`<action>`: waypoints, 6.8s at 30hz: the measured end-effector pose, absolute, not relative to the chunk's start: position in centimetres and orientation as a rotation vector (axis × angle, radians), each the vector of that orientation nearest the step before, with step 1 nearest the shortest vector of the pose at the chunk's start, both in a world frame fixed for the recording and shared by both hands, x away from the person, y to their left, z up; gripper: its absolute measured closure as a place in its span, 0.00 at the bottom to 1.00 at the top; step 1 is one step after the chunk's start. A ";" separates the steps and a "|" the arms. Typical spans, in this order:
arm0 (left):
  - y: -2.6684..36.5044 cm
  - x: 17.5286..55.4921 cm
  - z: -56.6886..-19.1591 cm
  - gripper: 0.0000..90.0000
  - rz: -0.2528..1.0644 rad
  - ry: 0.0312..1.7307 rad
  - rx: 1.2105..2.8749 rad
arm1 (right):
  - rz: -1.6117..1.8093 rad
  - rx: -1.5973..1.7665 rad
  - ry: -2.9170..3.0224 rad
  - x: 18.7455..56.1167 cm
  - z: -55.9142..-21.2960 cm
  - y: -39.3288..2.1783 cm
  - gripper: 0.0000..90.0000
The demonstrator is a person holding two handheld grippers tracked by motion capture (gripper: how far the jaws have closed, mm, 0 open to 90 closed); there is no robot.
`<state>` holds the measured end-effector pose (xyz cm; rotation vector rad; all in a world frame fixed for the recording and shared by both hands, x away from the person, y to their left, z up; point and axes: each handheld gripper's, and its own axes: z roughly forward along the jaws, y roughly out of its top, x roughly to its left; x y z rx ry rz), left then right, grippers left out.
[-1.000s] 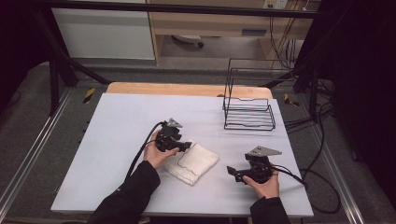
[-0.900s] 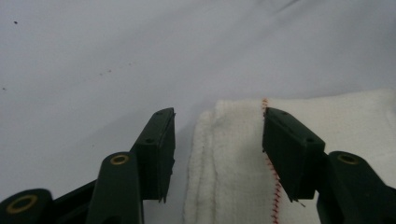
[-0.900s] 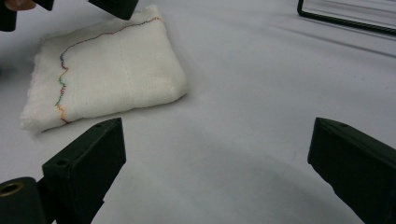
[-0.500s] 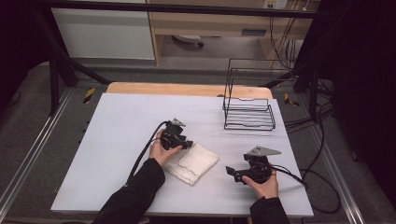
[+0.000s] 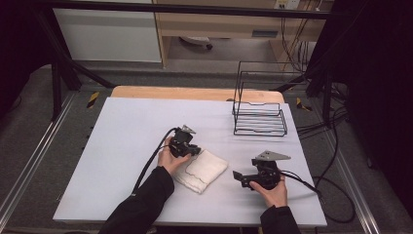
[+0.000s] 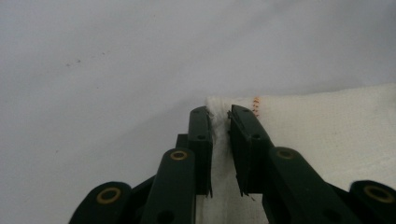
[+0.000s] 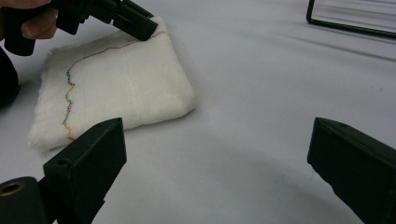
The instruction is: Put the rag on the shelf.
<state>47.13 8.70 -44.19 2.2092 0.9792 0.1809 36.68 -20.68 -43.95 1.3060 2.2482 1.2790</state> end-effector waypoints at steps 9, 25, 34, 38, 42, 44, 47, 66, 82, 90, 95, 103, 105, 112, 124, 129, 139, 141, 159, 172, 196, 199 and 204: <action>8.9 47.3 -44.4 0.87 0.167 0.952 2.212 | 1.224 1.321 2.247 38.2 -44.2 -17.8 0.08; 8.8 47.2 -44.4 0.87 0.182 0.934 2.215 | 1.213 1.477 2.207 39.8 -45.3 -16.2 0.52; 8.9 47.3 -44.5 0.87 0.165 0.946 2.203 | 1.208 1.547 2.246 39.8 -45.5 -15.3 0.75; 9.1 47.5 -44.4 0.88 0.136 0.965 2.192 | 1.214 1.567 2.254 39.8 -45.4 -14.9 0.85; 9.4 47.7 -44.5 0.90 0.097 0.982 2.170 | 1.225 1.570 2.251 39.8 -45.4 -14.9 0.90; 9.6 47.7 -44.5 0.90 0.088 0.983 2.163 | 1.231 1.557 2.246 39.7 -45.3 -14.9 0.91; 9.6 47.4 -44.3 0.91 0.110 0.971 2.157 | 1.248 1.542 2.238 39.5 -45.0 -15.0 0.92; 12.6 44.6 -40.8 0.92 0.217 0.901 1.978 | 1.362 1.333 2.184 38.1 -41.5 -14.3 0.93; 14.6 42.5 -38.1 0.92 0.277 0.854 1.861 | 1.414 1.186 2.150 37.2 -38.2 -13.7 0.93; 14.9 41.5 -36.7 0.92 0.314 0.833 1.808 | 1.412 1.122 2.135 36.9 -36.4 -13.6 0.93; 15.0 41.2 -35.8 0.92 0.336 0.821 1.779 | 1.424 1.085 2.108 36.7 -35.2 -13.6 0.93; 14.8 40.6 -34.6 0.92 0.364 0.801 1.740 | 1.449 1.054 2.077 36.5 -33.9 -14.0 0.93; 14.8 40.6 -34.4 0.92 0.370 0.797 1.735 | 1.452 1.052 2.073 36.5 -33.8 -14.0 0.93; 14.3 40.3 -33.4 0.92 0.389 0.782 1.704 | 1.468 1.024 2.047 36.3 -32.9 -14.5 0.93; 12.7 40.0 -32.1 0.92 0.415 0.751 1.663 | 1.473 0.984 1.975 35.8 -31.3 -16.2 0.93; 11.7 40.0 -31.5 0.92 0.423 0.732 1.653 | 1.462 0.985 1.947 35.7 -30.7 -16.9 0.93; 9.4 40.5 -30.3 0.92 0.434 0.709 1.628 | 1.449 0.996 1.880 35.5 -29.4 -18.9 0.93; 8.9 40.6 -29.9 0.92 0.441 0.700 1.622 | 1.451 0.996 1.871 35.5 -29.2 -19.1 0.93; 5.1 41.3 -27.3 0.92 0.475 0.632 1.580 | 1.477 1.004 1.725 35.2 -27.0 -22.4 0.93; 2.6 42.3 -24.9 0.92 0.488 0.604 1.553 | 1.457 1.005 1.650 35.9 -24.7 -24.4 0.94; -0.9 44.7 -20.1 0.92 0.530 0.582 1.479 | 1.445 0.979 1.519 38.0 -19.6 -26.8 0.94; -1.2 45.1 -19.7 0.92 0.528 0.587 1.471 | 1.440 0.981 1.506 38.4 -19.1 -27.0 0.94; -1.6 45.9 -19.2 0.92 0.510 0.604 1.455 | 1.428 0.985 1.495 39.3 -18.5 -27.1 0.94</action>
